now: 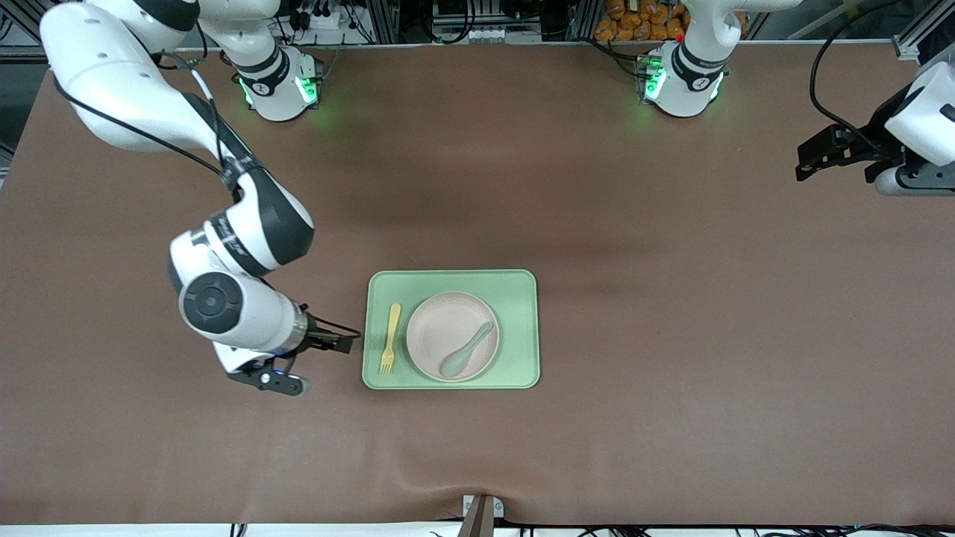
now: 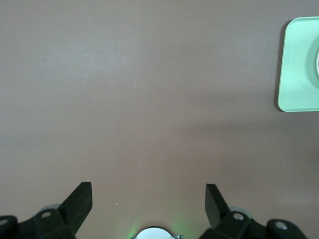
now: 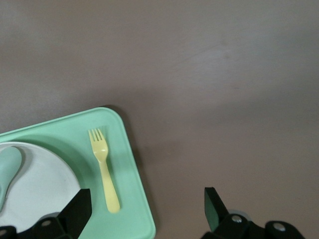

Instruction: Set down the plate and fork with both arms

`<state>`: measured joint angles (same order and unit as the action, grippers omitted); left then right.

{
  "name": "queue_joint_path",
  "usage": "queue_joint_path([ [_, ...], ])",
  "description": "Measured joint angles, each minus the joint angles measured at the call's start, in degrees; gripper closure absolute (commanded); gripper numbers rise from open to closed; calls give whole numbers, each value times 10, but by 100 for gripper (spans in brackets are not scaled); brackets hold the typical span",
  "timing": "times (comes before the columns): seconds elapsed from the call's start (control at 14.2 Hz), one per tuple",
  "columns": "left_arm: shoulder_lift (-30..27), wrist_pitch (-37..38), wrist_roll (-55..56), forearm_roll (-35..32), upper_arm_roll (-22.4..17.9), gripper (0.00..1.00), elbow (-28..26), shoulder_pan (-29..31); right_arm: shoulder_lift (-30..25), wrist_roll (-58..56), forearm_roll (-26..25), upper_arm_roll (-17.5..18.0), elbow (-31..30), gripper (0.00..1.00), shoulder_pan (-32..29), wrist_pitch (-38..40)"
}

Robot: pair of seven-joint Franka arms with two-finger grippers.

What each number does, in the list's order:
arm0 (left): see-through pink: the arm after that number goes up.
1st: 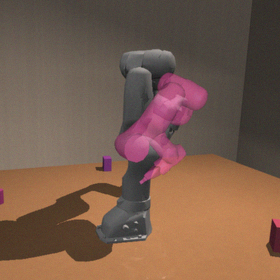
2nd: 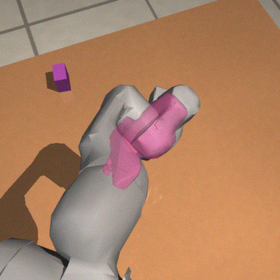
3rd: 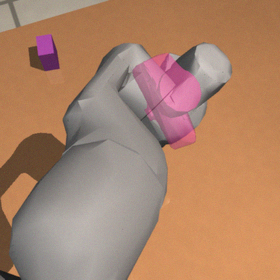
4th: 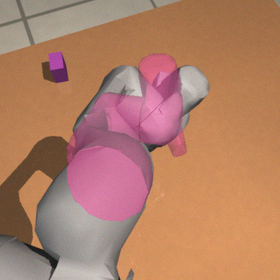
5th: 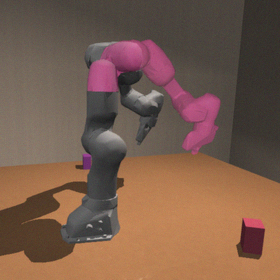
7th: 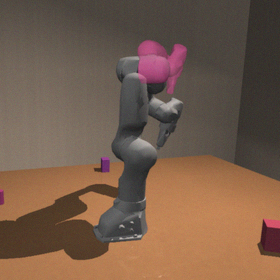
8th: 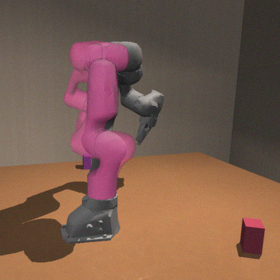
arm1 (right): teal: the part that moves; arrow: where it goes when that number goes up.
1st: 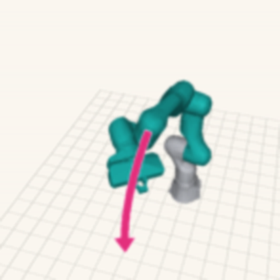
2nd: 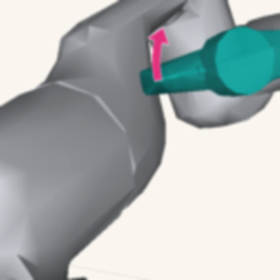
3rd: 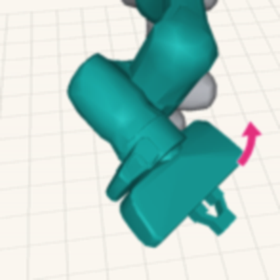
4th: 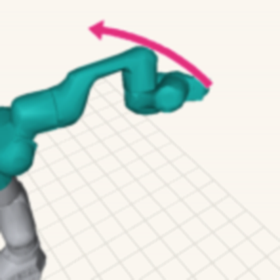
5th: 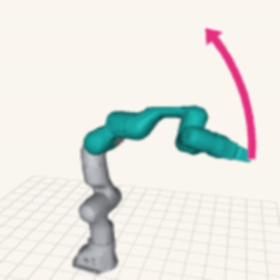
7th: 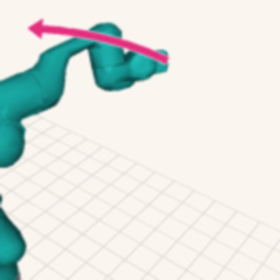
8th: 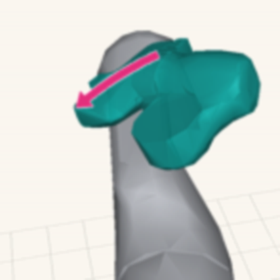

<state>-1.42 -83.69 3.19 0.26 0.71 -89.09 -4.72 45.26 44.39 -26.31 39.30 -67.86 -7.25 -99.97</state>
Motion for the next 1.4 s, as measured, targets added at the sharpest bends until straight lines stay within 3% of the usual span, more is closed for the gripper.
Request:
queue_joint_path([
  [0.28, 0, 0, 0, 0, 0, 0, 0, 0, -24, -42, 31, 4, 80, 0, 1, 136],
  [0.49, 0, 0, 0, 0, 0, 0, 0, 0, -44, -124, 53, -28, 129, 0, 2, 177],
  [0.63, 0, 0, 0, 0, 0, 0, 1, 0, -76, -205, 71, -73, 140, 0, 5, 183],
  [0.77, 0, 0, 0, 0, 0, 0, 0, 0, -112, -251, 122, -136, 142, 0, 14, 185],
  [0.98, 0, 0, 0, 0, 0, 0, 1, 0, -167, -315, 229, -279, 142, 0, 43, 198],
  [1.12, 0, 0, 0, 0, 0, 0, 1, 0, -196, -366, 255, -350, 142, 0, 58, 226],
  [1.4, 0, 0, 0, 0, 0, 0, 1, 0, -239, -378, 258, -379, 115, 0, 60, 250],
])
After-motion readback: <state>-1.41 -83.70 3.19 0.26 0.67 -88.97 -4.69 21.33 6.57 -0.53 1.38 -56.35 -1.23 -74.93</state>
